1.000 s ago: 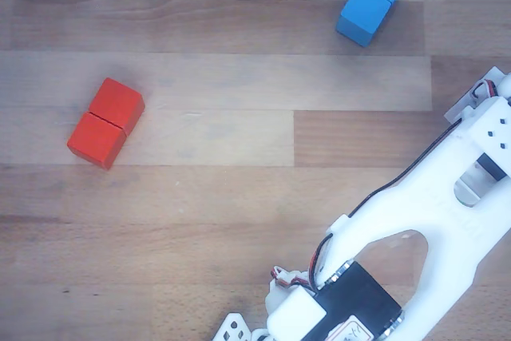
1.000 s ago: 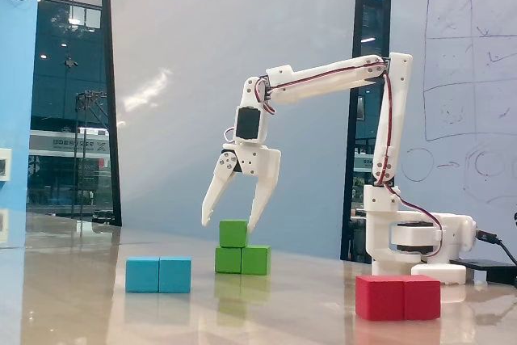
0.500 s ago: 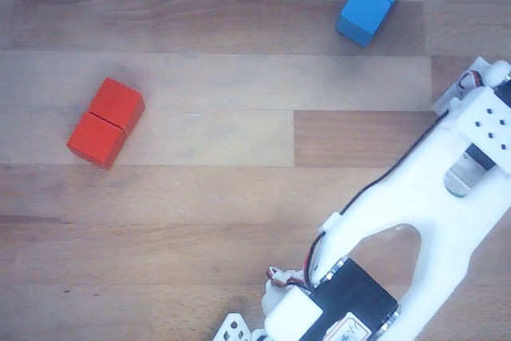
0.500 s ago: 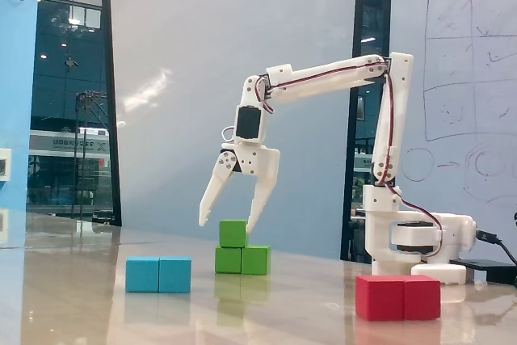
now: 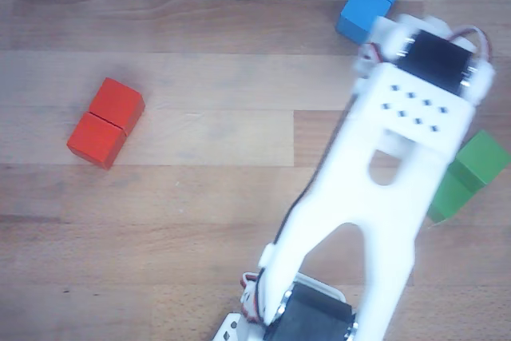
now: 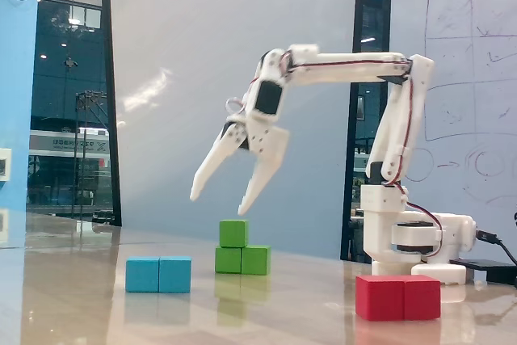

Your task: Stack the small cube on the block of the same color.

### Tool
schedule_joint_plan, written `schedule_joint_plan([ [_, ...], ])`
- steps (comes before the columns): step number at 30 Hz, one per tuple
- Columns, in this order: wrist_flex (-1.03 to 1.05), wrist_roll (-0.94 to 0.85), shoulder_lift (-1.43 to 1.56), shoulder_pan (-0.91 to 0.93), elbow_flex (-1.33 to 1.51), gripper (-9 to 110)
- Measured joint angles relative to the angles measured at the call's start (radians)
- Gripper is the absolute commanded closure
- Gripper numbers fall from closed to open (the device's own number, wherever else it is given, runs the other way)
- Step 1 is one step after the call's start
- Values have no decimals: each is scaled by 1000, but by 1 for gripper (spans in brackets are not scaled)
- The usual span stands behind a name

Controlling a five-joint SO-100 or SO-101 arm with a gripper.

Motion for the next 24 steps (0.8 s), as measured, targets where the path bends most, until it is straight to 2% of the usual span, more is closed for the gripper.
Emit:
schedule_joint_plan([
  [4,0,0,66,-190,0,76],
  [7,0,0,95,-295,2,82],
  [14,-98,0,178,-342,172,102],
  [20,-278,0,336,-348,422,98],
  [24,-348,0,486,-348,620,99],
])
